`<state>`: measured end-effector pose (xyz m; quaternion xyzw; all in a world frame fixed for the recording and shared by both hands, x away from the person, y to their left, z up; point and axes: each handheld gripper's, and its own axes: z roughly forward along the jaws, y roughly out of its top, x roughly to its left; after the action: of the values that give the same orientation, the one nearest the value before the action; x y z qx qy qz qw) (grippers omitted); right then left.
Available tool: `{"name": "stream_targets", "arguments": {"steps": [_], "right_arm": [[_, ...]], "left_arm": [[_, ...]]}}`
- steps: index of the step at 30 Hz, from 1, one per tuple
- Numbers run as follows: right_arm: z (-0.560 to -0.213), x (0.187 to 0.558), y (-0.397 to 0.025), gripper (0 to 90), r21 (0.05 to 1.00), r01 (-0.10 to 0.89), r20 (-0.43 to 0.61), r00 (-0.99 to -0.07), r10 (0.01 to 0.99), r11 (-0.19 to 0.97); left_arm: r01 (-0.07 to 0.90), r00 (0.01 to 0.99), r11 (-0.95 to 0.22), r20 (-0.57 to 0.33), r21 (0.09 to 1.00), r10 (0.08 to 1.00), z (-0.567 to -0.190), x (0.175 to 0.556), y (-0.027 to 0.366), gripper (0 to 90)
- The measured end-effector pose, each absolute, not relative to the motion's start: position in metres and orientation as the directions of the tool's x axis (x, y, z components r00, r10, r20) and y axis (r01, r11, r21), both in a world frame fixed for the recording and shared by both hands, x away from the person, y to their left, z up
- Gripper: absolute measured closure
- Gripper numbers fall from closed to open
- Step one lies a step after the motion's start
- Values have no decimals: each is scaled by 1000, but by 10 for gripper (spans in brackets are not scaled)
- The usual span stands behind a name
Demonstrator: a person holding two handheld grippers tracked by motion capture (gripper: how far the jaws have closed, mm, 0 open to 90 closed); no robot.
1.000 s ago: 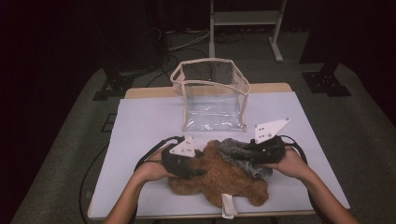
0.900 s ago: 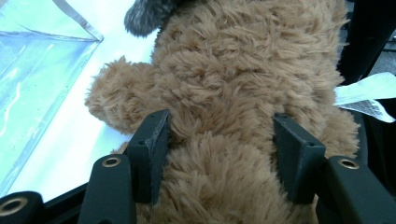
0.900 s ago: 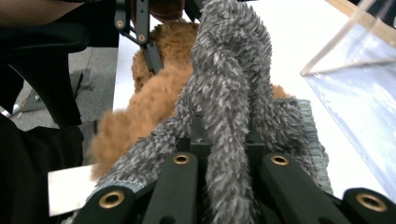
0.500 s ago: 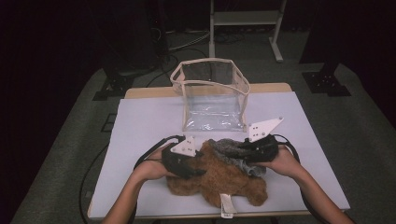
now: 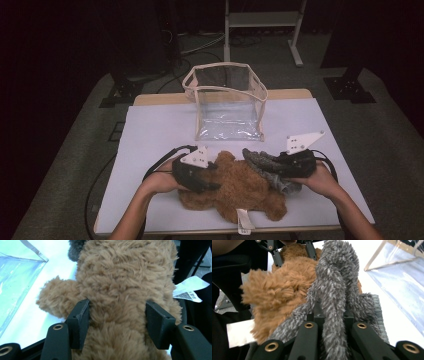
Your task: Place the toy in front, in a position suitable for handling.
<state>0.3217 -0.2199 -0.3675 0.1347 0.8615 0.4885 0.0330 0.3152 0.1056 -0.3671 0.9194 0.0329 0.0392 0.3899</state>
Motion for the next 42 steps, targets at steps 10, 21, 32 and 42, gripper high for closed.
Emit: {"name": "stream_targets", "arguments": {"steps": [10,21,32,42], "right_arm": [[-360,323,-204,802,852,155,46,-973,225,500],[-384,315,-232,802,850,228,102,-956,276,475],[-397,323,-240,800,817,260,96,-941,324,515],[-387,328,-214,800,851,213,96,-962,255,480]], "left_arm": [[38,994,-696,47,717,103,-372,316,107,424],[24,997,-667,30,745,70,-367,314,106,391],[15,998,-701,34,713,56,-371,309,107,413],[10,999,-696,15,718,31,-375,303,114,430]]}}
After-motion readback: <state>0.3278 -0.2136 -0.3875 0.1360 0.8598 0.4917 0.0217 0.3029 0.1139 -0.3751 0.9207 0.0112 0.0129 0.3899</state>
